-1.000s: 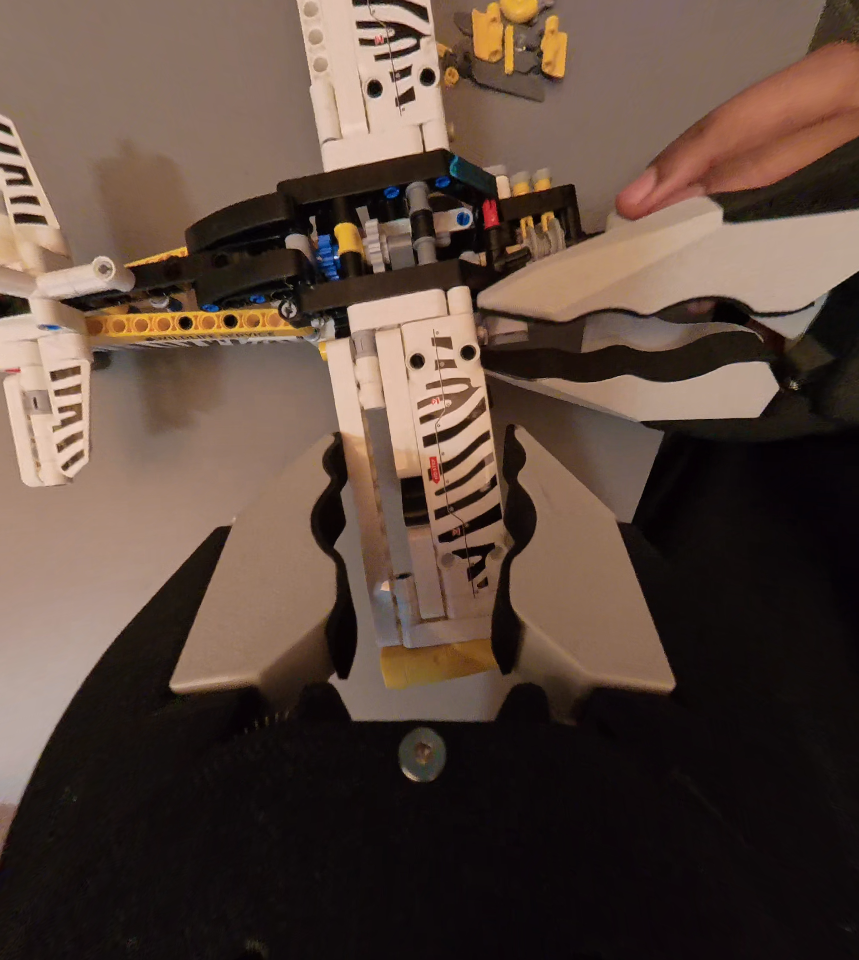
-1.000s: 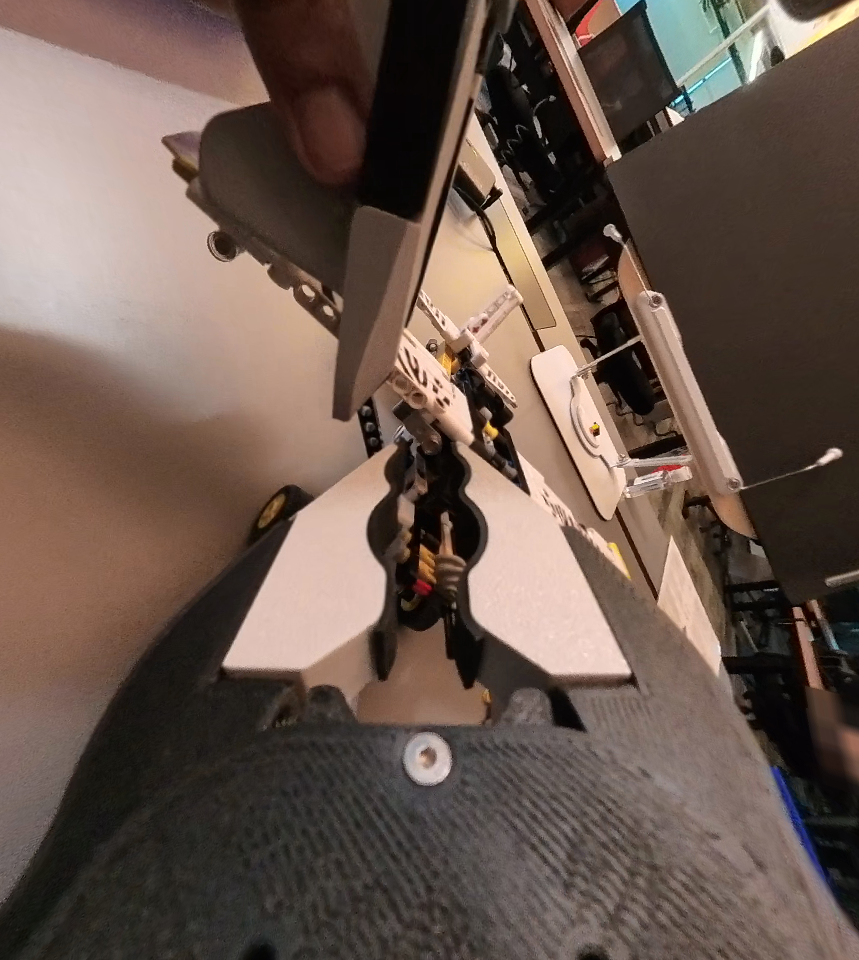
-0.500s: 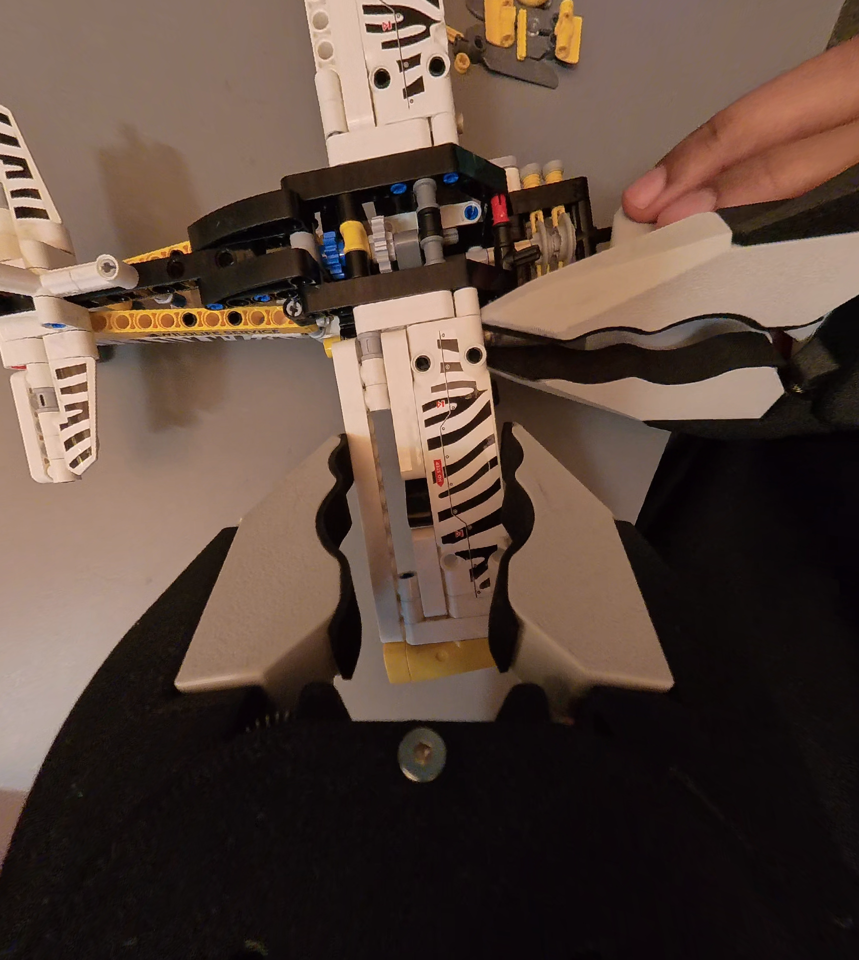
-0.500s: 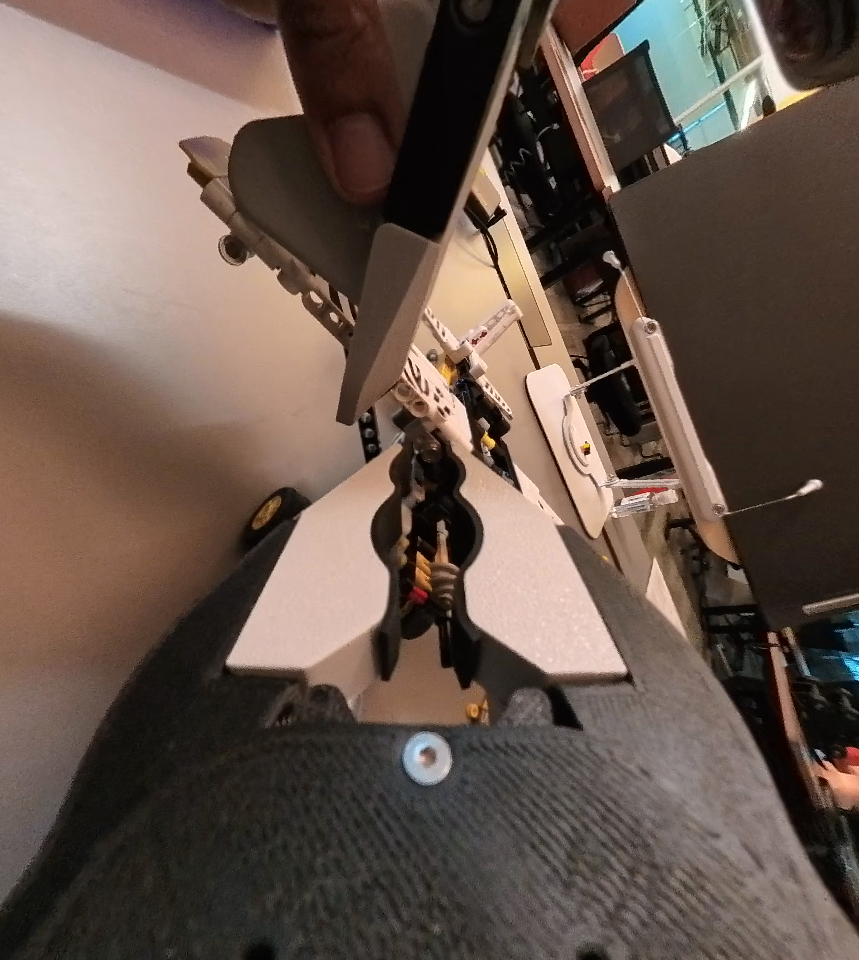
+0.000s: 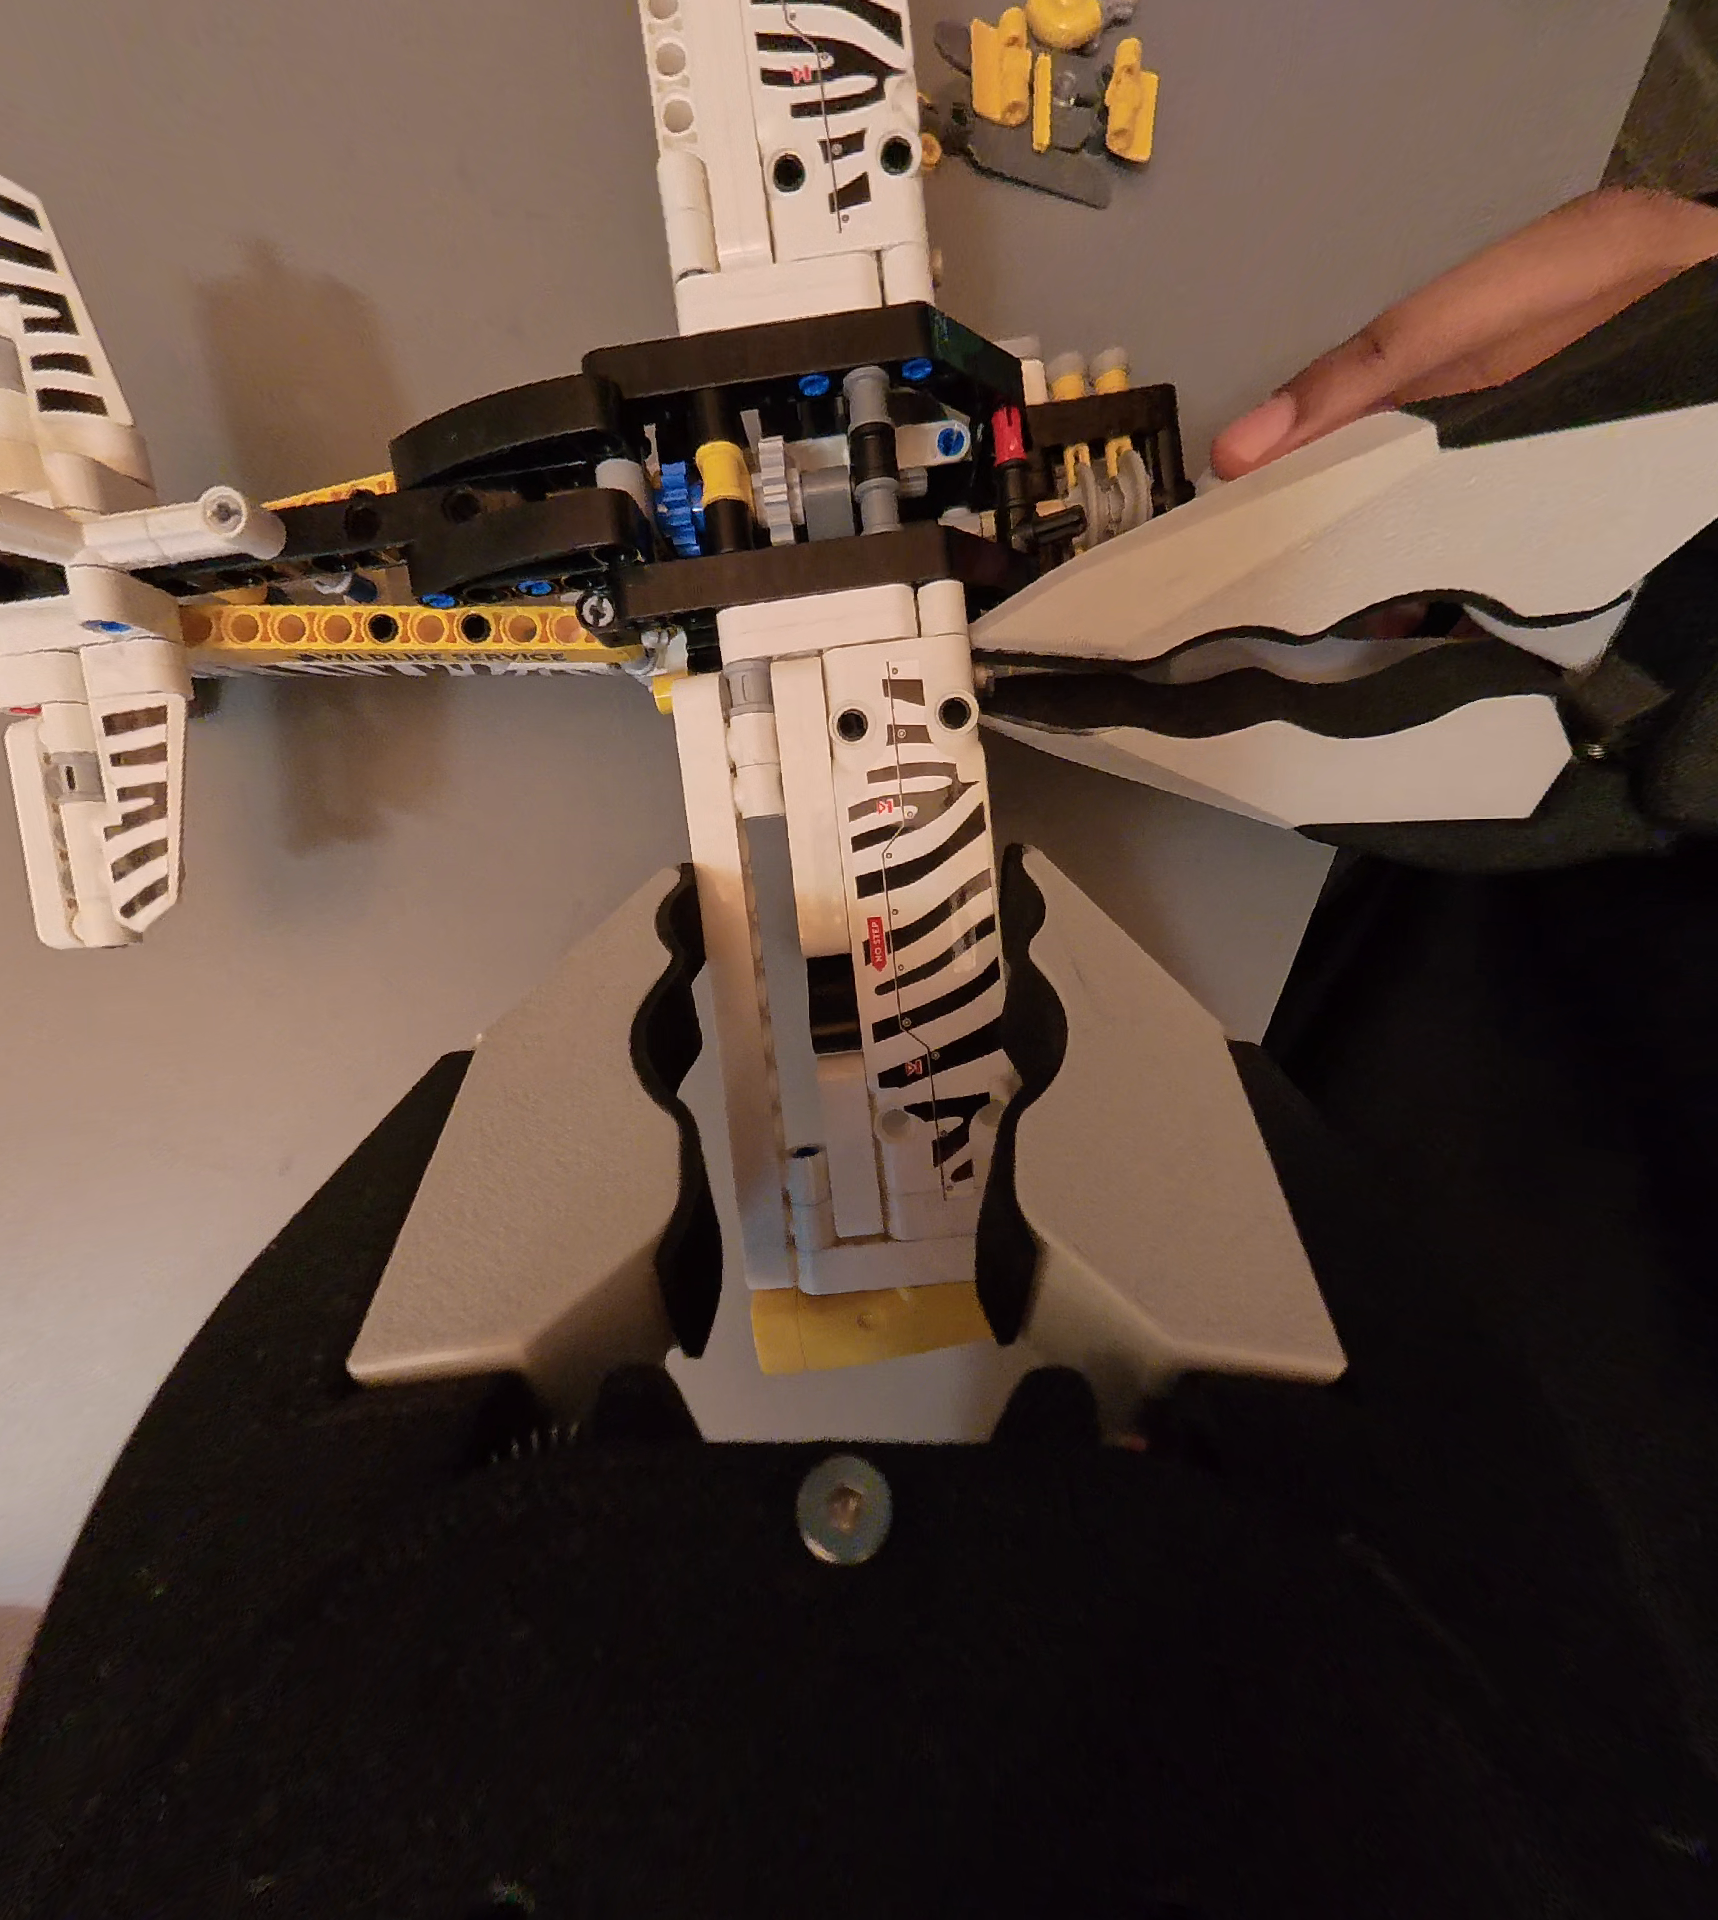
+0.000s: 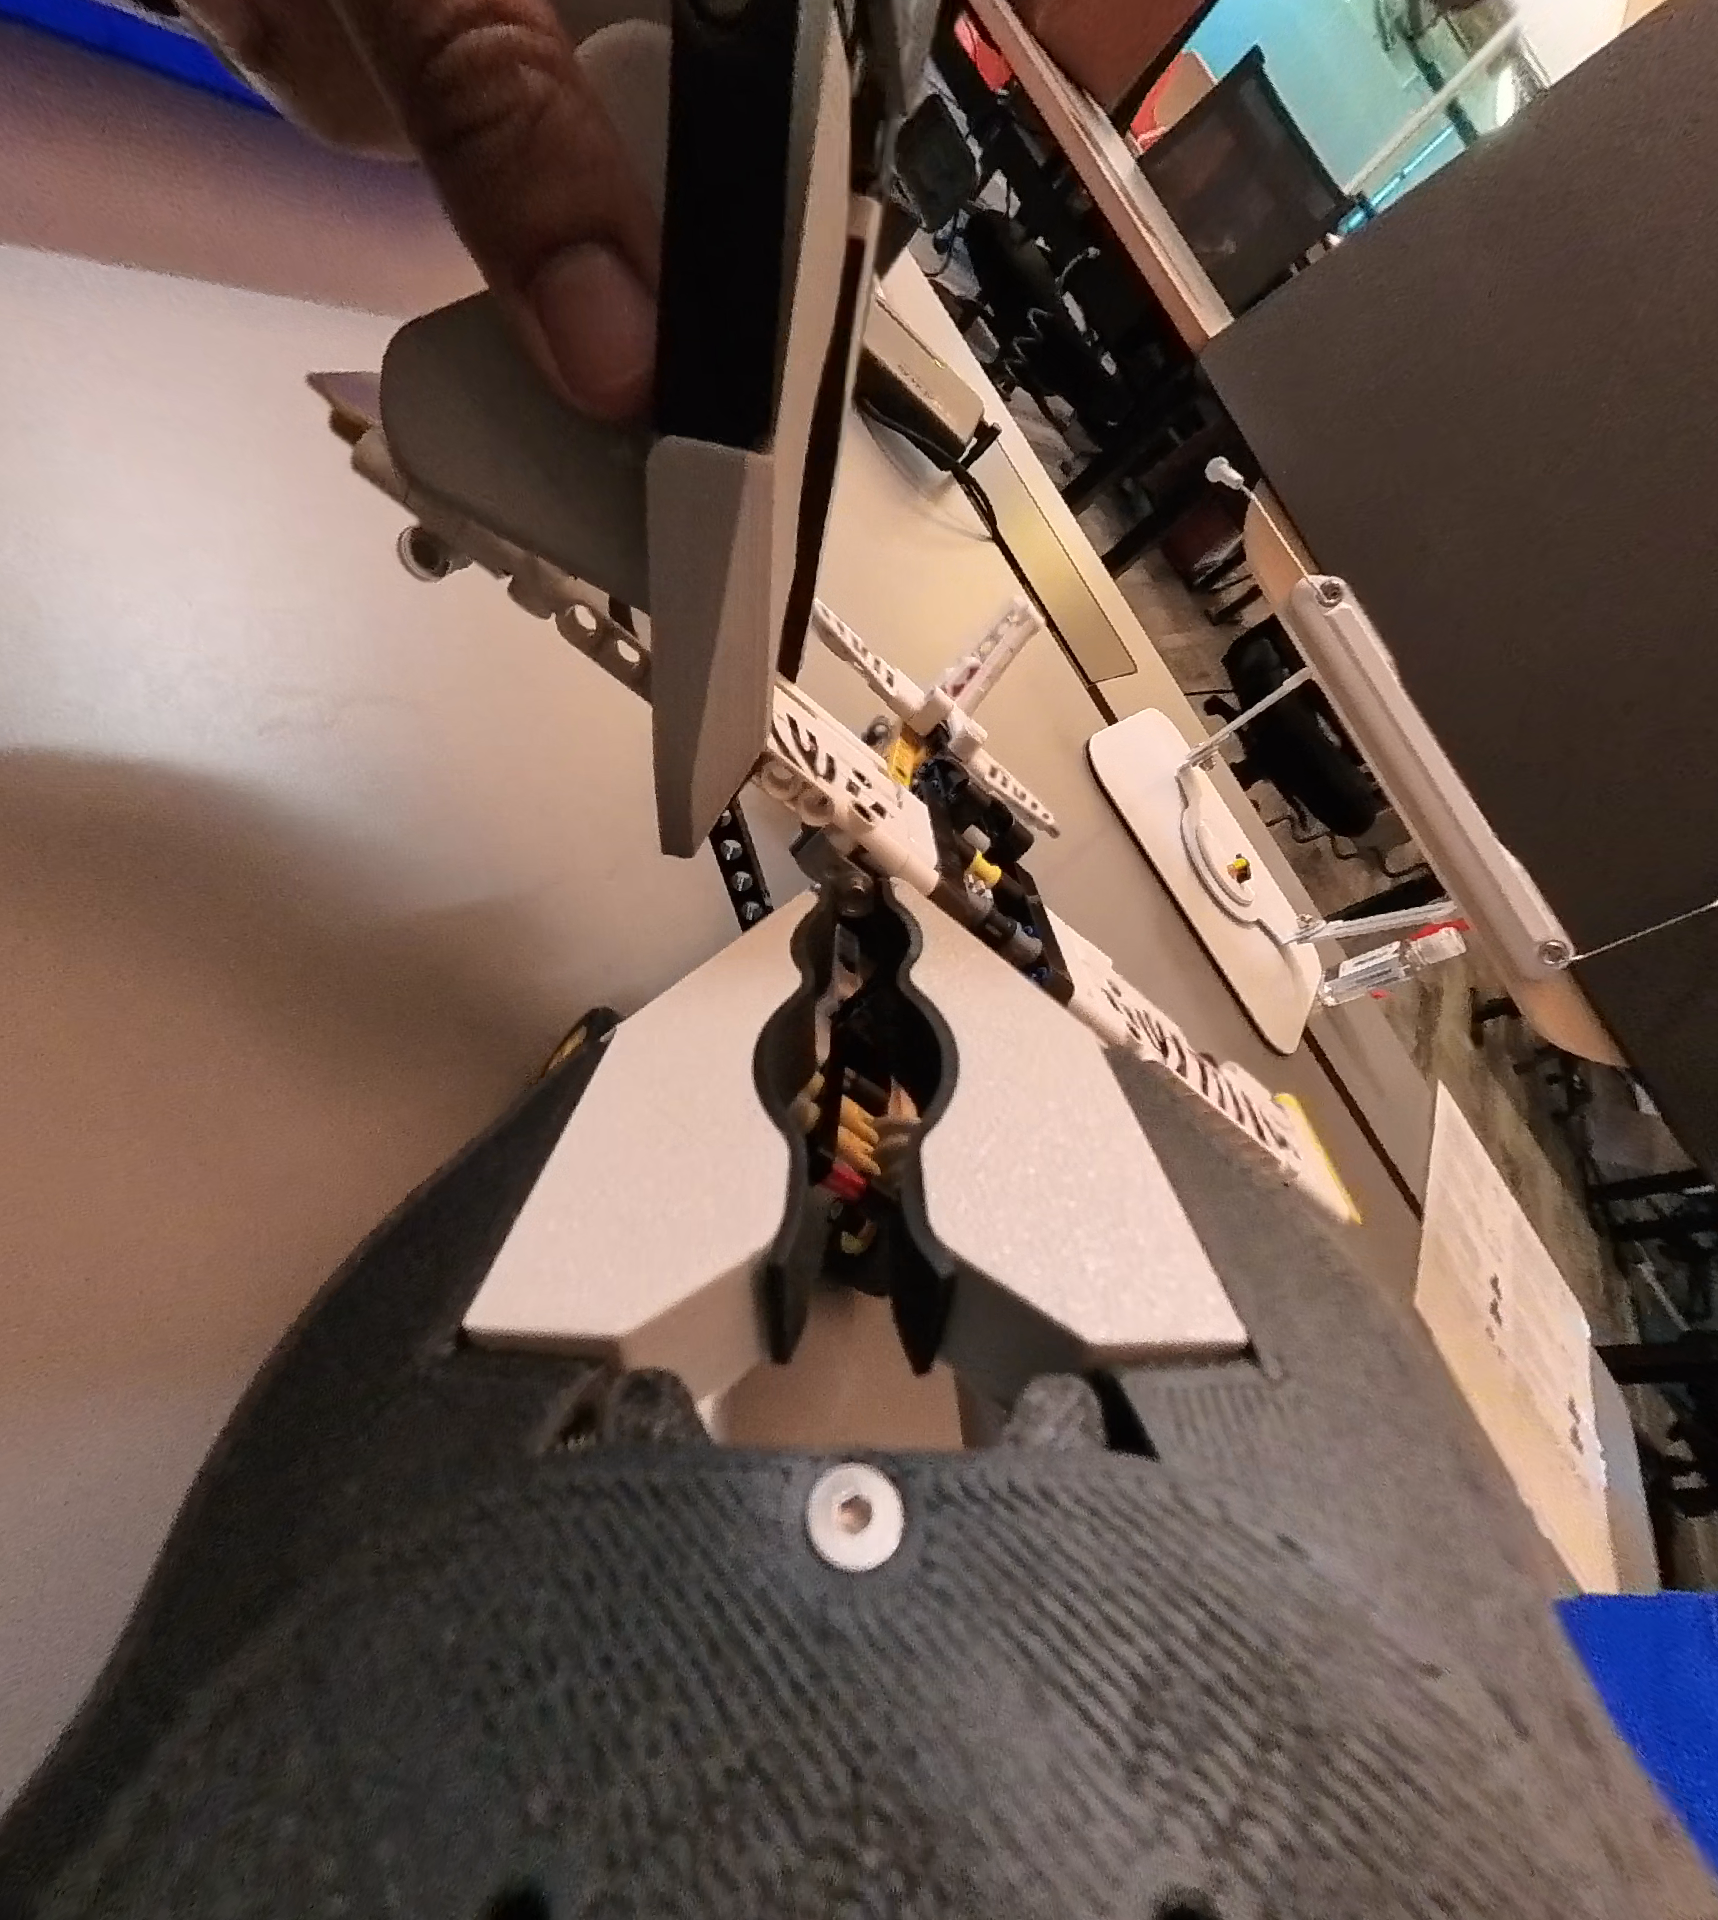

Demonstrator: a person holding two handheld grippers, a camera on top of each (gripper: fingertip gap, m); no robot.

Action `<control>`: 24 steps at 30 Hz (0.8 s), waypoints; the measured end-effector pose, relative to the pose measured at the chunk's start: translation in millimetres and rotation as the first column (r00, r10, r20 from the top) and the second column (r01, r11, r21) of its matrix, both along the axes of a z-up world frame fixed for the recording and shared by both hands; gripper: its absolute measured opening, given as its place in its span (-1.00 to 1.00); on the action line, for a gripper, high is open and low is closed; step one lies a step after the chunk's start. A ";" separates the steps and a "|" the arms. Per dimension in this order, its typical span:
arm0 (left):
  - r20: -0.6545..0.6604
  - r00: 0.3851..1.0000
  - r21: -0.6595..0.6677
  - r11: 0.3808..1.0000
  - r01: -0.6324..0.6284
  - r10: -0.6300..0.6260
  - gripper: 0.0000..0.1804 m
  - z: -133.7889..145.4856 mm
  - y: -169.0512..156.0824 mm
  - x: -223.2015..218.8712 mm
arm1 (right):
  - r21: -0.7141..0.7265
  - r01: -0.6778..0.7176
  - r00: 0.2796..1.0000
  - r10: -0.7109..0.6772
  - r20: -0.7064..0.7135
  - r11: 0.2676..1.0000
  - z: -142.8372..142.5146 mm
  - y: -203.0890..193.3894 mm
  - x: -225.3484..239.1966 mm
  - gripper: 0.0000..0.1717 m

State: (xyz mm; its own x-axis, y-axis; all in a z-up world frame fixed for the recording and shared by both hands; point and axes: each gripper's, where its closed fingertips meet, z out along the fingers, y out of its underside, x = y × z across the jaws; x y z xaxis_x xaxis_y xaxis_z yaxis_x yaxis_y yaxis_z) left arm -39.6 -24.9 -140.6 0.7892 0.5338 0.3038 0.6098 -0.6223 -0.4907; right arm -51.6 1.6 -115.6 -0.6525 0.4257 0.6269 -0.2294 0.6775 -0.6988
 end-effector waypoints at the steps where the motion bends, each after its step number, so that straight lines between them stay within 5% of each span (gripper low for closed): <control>1: 0.000 1.000 0.004 1.000 -0.001 0.001 -0.38 0.0 -0.3 -0.6 | -0.009 0.004 1.000 -0.003 0.012 1.000 0.2 -0.1 -0.4 -0.94; 7: -0.007 1.000 0.012 1.000 -0.027 0.027 -0.38 1.7 -0.6 -5.4 | -0.131 0.043 0.983 -0.018 0.184 0.990 2.7 1.4 -0.7 -0.95; 10: -0.073 0.991 -0.059 0.991 -0.120 0.115 -0.39 -3.3 -17.4 -24.0 | -0.317 0.049 0.952 0.052 0.302 0.947 23.1 3.0 7.6 -0.94; 13: -0.060 0.988 -0.075 0.986 -0.149 0.145 -0.39 -5.9 -34.9 -29.0 | -0.217 0.083 0.970 -0.029 0.241 0.973 19.0 15.6 7.1 -0.94; 24: -0.054 0.991 -0.047 0.992 -0.121 0.118 -0.39 -3.8 -28.8 -25.3 | -0.350 0.178 0.955 -0.076 0.286 0.920 18.7 69.5 4.9 -0.94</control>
State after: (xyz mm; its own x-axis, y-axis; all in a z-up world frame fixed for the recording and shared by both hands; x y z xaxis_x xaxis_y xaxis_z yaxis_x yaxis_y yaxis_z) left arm -64.8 -53.7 -144.4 0.7326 0.6388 0.2349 0.6561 -0.5712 -0.4932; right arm -46.7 71.1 -96.9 -0.6957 0.6824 0.2242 0.0663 0.3718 -0.9259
